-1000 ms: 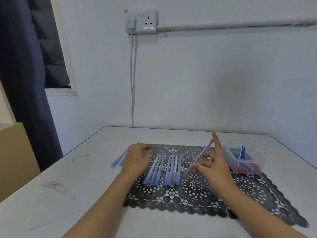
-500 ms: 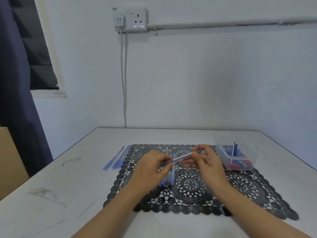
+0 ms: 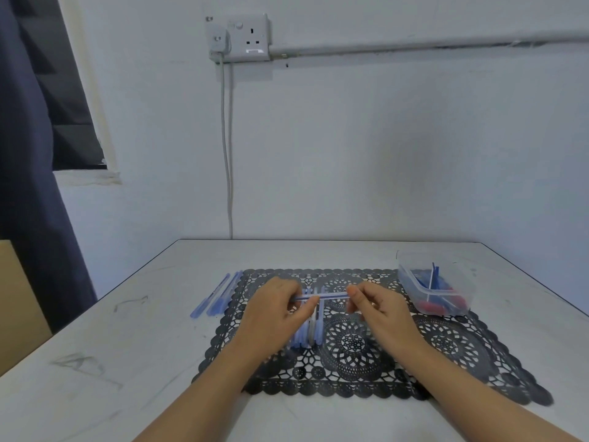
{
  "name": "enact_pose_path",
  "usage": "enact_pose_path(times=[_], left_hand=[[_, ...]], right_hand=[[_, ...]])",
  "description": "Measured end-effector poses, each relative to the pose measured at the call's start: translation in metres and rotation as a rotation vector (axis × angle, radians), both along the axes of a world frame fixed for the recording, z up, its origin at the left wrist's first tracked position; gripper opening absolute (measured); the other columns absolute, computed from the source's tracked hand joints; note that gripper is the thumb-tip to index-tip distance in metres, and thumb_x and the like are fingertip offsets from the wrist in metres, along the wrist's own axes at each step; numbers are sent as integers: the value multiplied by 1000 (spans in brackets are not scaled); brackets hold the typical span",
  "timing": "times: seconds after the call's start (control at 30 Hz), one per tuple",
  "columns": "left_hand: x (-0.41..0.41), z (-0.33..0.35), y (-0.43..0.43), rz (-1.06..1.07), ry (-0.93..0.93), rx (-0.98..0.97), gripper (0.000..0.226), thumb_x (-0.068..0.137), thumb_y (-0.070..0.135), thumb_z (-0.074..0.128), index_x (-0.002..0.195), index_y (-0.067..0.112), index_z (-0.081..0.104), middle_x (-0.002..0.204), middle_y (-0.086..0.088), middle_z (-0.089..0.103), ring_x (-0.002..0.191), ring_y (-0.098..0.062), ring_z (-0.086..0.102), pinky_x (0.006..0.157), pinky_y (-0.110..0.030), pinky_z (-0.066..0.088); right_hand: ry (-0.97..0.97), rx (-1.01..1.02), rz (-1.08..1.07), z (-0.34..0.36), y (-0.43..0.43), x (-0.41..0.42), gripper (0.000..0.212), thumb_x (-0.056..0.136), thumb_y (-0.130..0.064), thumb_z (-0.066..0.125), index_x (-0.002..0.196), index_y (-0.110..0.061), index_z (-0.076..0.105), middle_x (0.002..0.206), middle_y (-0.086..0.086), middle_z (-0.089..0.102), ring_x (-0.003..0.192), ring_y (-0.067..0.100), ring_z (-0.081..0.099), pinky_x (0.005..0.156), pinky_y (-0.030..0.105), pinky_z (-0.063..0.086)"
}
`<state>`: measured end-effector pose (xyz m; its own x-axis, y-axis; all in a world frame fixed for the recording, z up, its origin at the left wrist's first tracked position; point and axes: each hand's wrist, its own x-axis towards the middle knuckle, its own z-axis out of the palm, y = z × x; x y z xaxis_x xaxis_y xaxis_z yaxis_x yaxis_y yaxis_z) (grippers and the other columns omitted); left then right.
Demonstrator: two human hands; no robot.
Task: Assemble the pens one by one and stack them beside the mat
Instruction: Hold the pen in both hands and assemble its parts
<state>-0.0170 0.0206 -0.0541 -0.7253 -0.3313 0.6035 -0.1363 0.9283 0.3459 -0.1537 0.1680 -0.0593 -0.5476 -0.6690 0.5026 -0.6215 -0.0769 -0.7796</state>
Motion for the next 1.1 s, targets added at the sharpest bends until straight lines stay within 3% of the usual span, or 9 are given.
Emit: enact_pose_path(times=[0.07,0.17,0.3,0.4,0.57,0.77,0.87,1.0,1.1], left_hand=[[0,1,1,8,-8,-21,37,89,48,50,61,31,33,62,13,39,61,0,35,56,-16,21],[-1,-1,-1,14,3,-64,42,87,60,40,62,26,38,59,12,39,59,-1,36,55,-18,23],[-2,-2,-3,7,21,-94,47,88,63,32,62,24,39,57,12,38,57,-4,37,54,-18,24],[-3,-5,-5,9,1,-105,50,88,63,28,62,22,41,56,9,40,57,-7,40,54,-17,23],[-4,-7,-7,9,-6,-90,55,90,64,24,61,21,44,56,8,39,60,-10,41,53,-19,24],[-1,-1,-4,14,-57,-69,41,87,57,28,58,28,35,58,8,40,63,-10,42,55,-19,24],[-1,0,-5,27,-44,-82,46,87,59,26,60,24,40,58,7,41,62,-9,41,54,-20,25],[-1,-1,-5,22,-47,-97,45,84,64,21,57,29,32,57,9,40,61,-7,40,55,-17,24],[-2,-1,-5,27,-62,-100,44,84,63,21,57,30,32,57,9,41,61,-7,40,54,-17,24]], right_hand=[[-27,-18,7,-1,0,-1,36,82,-53,49,66,-22,60,63,14,60,51,34,53,49,45,47],[-60,-53,4,0,0,-2,40,83,-46,48,60,-14,56,56,10,57,52,31,53,57,46,48],[-100,-81,36,-1,-2,-4,40,85,-42,47,56,-15,54,51,6,55,54,33,55,61,44,49],[-63,-95,31,-2,-2,-5,38,85,-39,48,59,-13,55,51,5,55,51,20,55,59,37,48],[-25,-100,62,-3,-2,-7,23,84,-34,51,69,-19,58,54,3,56,52,23,53,55,40,48],[-67,-72,100,-5,-4,-8,23,83,-36,51,76,-16,60,54,3,56,51,17,52,55,35,47],[-119,-89,126,-4,-4,-5,27,83,-37,52,78,-11,60,57,5,56,53,21,52,55,37,46],[-243,-107,129,-2,-4,-5,48,82,-44,51,71,2,55,55,6,53,54,22,51,60,38,48],[-303,-97,98,-2,-5,-7,42,81,-42,54,68,-2,56,53,4,52,53,22,53,65,41,50]])
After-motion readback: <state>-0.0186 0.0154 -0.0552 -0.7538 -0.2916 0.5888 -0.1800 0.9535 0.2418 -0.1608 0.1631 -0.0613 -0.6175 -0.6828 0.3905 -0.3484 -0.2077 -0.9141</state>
